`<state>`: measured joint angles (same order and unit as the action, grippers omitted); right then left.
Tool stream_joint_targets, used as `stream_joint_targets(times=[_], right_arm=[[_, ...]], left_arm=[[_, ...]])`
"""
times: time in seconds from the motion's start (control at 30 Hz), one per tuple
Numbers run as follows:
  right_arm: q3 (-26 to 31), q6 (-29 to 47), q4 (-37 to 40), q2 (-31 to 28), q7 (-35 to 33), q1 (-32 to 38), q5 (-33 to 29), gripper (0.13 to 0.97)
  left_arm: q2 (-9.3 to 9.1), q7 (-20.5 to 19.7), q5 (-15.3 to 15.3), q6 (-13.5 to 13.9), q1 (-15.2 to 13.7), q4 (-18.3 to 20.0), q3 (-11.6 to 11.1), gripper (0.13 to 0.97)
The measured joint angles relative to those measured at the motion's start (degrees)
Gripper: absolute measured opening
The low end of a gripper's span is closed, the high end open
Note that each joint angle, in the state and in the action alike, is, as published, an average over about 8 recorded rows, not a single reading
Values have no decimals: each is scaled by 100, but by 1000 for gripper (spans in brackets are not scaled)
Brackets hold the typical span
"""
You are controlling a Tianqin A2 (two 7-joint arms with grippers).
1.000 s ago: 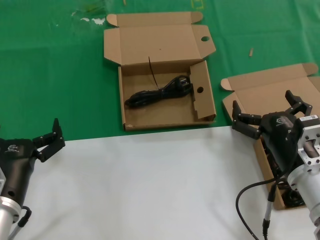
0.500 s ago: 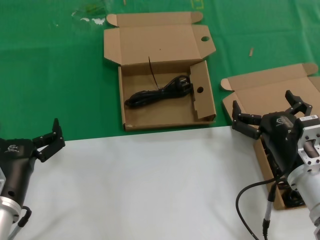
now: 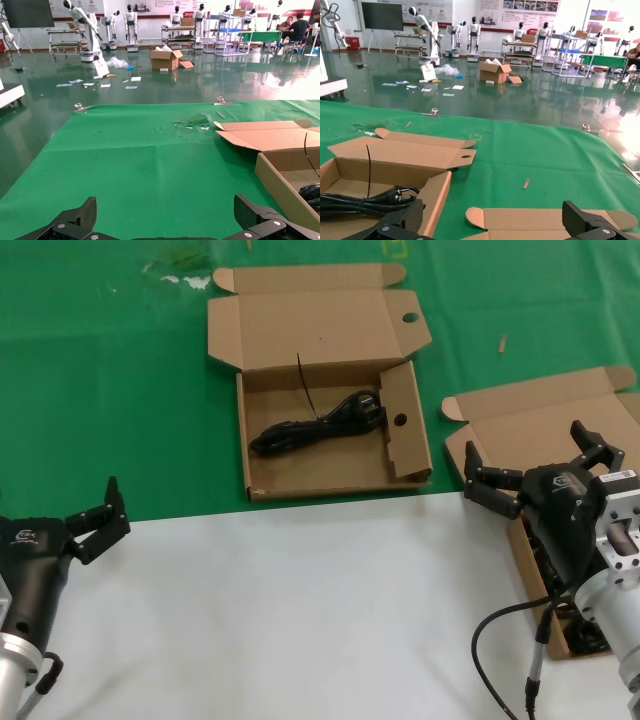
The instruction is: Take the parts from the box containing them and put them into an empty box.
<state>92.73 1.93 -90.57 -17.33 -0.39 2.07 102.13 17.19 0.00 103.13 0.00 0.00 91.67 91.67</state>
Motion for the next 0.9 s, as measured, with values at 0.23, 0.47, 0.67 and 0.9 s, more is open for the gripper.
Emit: stream_joint_targets(times=[0.23,0.47,0.67,0.9], right_arm=[[0,0,0,0,0,0,0,966],[0,0,0,0,0,0,0,966],[0,0,0,0,0,0,0,966],[0,0,0,0,0,0,0,966]], left_arm=[[0,0,0,0,0,0,0,966],[0,0,0,0,0,0,0,966],[0,0,0,0,0,0,0,966],[0,0,0,0,0,0,0,966]])
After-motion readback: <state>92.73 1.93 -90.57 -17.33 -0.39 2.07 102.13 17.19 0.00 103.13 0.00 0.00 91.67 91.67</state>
